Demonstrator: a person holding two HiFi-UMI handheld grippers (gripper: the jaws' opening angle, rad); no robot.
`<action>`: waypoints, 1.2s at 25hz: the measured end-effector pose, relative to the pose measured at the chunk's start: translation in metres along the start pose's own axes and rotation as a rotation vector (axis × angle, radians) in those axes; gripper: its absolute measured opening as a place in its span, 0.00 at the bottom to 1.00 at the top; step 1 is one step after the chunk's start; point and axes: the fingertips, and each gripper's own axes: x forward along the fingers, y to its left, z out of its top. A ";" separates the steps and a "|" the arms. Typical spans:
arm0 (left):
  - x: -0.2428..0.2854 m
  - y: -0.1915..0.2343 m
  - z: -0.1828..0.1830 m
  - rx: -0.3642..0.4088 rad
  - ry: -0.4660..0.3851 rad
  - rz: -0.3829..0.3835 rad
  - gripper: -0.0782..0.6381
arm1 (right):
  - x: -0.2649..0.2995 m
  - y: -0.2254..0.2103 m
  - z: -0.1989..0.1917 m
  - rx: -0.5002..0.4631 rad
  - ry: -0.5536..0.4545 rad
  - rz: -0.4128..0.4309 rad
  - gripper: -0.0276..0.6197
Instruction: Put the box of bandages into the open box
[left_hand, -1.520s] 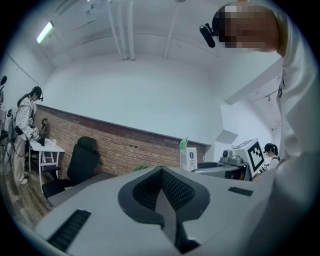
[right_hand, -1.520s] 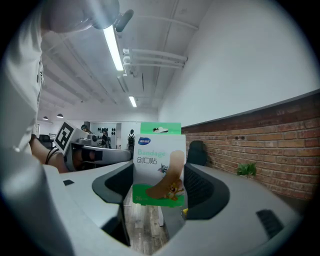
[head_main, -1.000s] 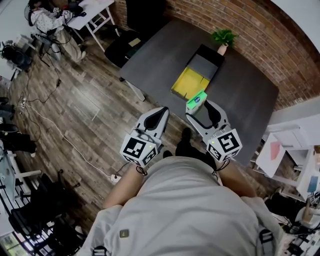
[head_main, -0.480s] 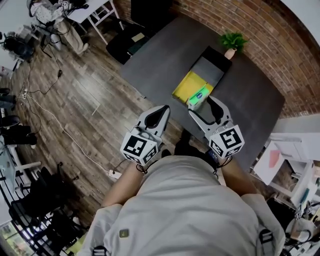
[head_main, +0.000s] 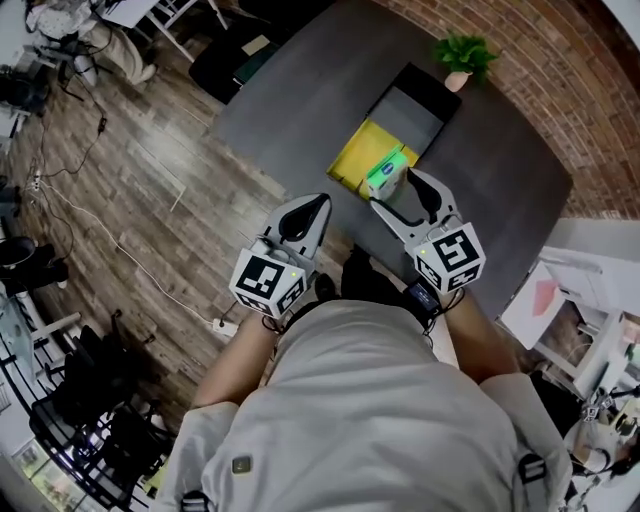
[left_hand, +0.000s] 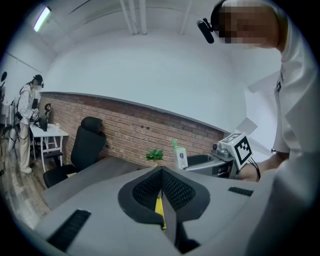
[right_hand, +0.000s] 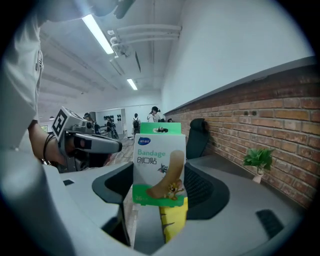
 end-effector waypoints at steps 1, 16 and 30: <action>0.005 0.000 -0.004 -0.003 0.011 -0.005 0.13 | 0.003 -0.004 -0.006 -0.001 0.020 0.004 0.52; 0.063 0.030 -0.079 -0.038 0.187 -0.024 0.13 | 0.053 -0.051 -0.105 0.012 0.301 0.047 0.52; 0.096 0.065 -0.150 -0.076 0.330 -0.036 0.13 | 0.113 -0.066 -0.212 0.026 0.531 0.152 0.52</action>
